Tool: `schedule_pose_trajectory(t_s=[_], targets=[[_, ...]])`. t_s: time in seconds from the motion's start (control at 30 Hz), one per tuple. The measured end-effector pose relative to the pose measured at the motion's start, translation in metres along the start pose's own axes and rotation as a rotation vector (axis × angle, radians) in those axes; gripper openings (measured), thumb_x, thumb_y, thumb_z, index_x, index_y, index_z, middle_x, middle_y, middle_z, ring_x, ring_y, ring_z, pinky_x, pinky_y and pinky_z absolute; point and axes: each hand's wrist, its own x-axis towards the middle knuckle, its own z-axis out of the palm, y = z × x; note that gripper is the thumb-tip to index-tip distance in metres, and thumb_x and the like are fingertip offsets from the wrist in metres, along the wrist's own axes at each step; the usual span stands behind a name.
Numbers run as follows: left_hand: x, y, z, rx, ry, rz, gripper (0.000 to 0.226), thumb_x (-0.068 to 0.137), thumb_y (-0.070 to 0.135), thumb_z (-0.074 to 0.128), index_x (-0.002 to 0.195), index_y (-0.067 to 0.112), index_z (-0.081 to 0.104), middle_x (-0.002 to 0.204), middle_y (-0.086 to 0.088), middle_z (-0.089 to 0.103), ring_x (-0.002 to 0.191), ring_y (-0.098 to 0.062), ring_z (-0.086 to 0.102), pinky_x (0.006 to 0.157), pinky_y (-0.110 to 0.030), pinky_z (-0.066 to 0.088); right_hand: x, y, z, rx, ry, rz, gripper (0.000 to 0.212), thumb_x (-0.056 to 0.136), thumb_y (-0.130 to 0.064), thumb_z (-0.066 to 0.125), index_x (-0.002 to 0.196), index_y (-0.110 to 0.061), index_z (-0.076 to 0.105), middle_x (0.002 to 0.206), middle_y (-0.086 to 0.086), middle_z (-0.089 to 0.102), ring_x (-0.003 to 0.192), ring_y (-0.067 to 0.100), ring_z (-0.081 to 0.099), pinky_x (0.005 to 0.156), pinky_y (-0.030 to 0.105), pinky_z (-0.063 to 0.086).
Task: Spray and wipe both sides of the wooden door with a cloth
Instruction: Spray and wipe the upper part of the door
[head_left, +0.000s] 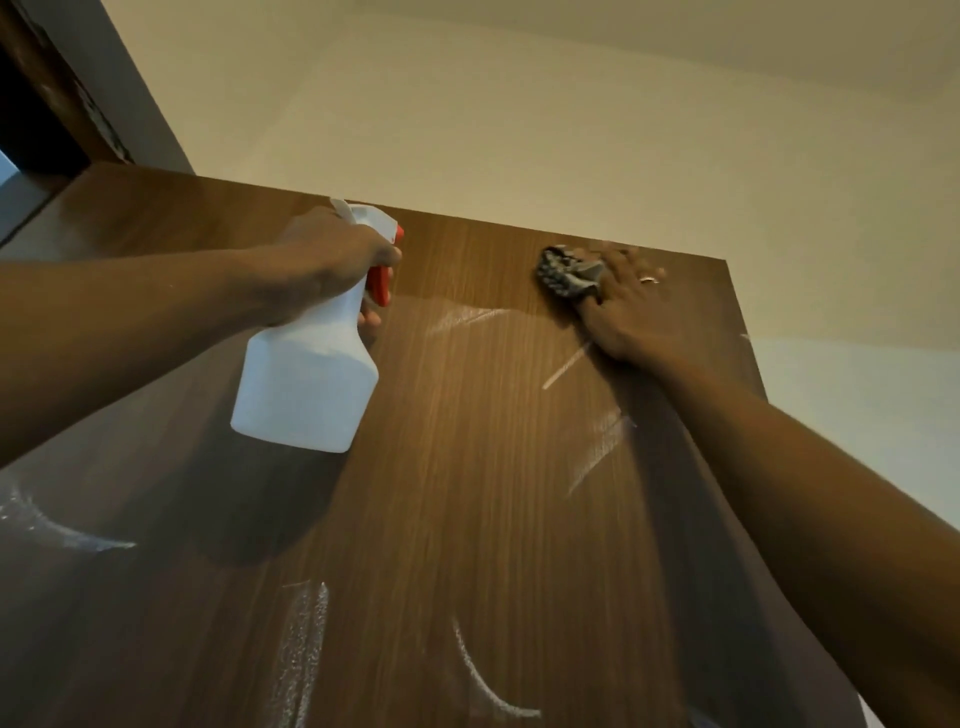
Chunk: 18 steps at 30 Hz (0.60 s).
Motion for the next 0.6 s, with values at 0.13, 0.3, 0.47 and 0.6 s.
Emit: schedule_pose_trajectory(t_s=[0.13,0.3,0.47,0.6], targets=[[0.003,0.013,0.004,0.022,0.008,0.006,0.034,0.085,0.038,0.062,0.103,0.009,0.060,0.086,-0.018,0.070,0.066,-0.033,0.071,0.053,-0.032,0.053,0.040,0.016,-0.010,0.053,-0.023,0.259,0.062,0.103,-0.049,0.021,0.159,-0.026,0.007,0.167,0.003,-0.004,0.153,0.031,-0.010,0.121,0.056,-0.006],[0.003,0.025,0.019,0.045,-0.002,0.035,0.034,0.083,0.039,0.061,0.101,0.010,0.063,0.086,-0.018,0.069,0.063,-0.033,0.071,0.055,-0.034,0.054,0.043,-0.009,-0.006,0.040,-0.033,0.050,0.063,0.104,-0.051,0.020,0.160,-0.025,0.006,0.167,-0.001,-0.005,0.153,0.025,-0.013,0.121,0.055,-0.010],[-0.008,0.032,0.033,0.010,-0.021,0.045,0.031,0.085,0.037,0.061,0.099,0.009,0.064,0.085,-0.017,0.070,0.063,-0.035,0.070,0.051,-0.031,0.051,-0.027,0.038,0.001,-0.001,0.000,-0.058,0.059,0.105,-0.050,0.019,0.159,-0.030,0.008,0.167,-0.002,-0.003,0.153,0.022,-0.009,0.123,0.051,-0.005],[-0.017,0.041,0.034,0.012,-0.056,0.053,0.033,0.086,0.036,0.060,0.097,0.005,0.065,0.086,-0.019,0.071,0.062,-0.035,0.069,0.048,-0.029,0.049,-0.012,0.085,-0.012,0.039,0.003,0.294,0.061,0.105,-0.049,0.024,0.159,-0.023,0.014,0.168,0.002,-0.002,0.153,0.029,-0.005,0.123,0.054,-0.003]])
